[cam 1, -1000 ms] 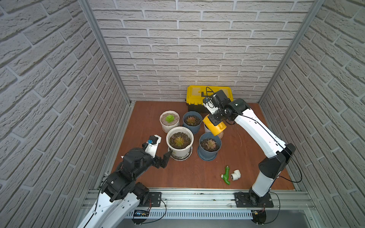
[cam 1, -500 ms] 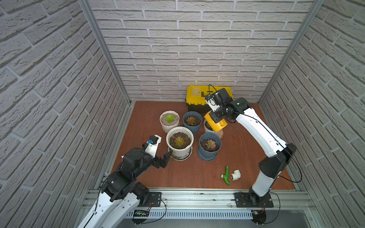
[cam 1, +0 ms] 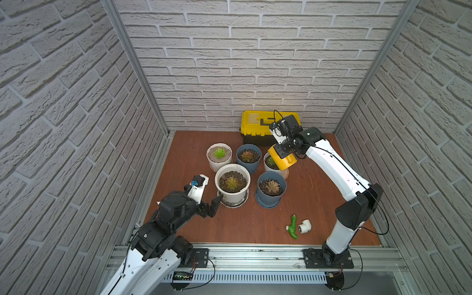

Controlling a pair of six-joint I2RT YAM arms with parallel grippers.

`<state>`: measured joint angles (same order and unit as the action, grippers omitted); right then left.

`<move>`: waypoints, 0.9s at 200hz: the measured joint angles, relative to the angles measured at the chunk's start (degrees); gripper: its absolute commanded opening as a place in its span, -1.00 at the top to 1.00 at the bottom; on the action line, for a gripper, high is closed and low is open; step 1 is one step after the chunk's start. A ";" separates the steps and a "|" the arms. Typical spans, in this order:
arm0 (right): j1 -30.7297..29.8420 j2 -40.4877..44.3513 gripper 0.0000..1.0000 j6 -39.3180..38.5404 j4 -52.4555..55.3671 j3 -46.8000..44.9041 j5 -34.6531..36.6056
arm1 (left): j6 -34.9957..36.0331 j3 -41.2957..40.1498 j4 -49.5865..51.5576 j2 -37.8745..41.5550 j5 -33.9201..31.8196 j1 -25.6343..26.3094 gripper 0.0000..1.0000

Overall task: Water the succulent around the soil edge
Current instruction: Water the soil of the potted plant with water.

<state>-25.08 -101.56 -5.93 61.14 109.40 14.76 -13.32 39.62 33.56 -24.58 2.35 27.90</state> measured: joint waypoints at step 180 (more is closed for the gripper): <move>1.16 5.40 0.95 1.31 0.02 -5.95 1.16 | 0.00 0.00 -0.02 -0.28 0.02 0.00 -0.97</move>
<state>-23.92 -96.16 -4.62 61.17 103.46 15.92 -13.32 39.62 33.54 -24.86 2.37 27.90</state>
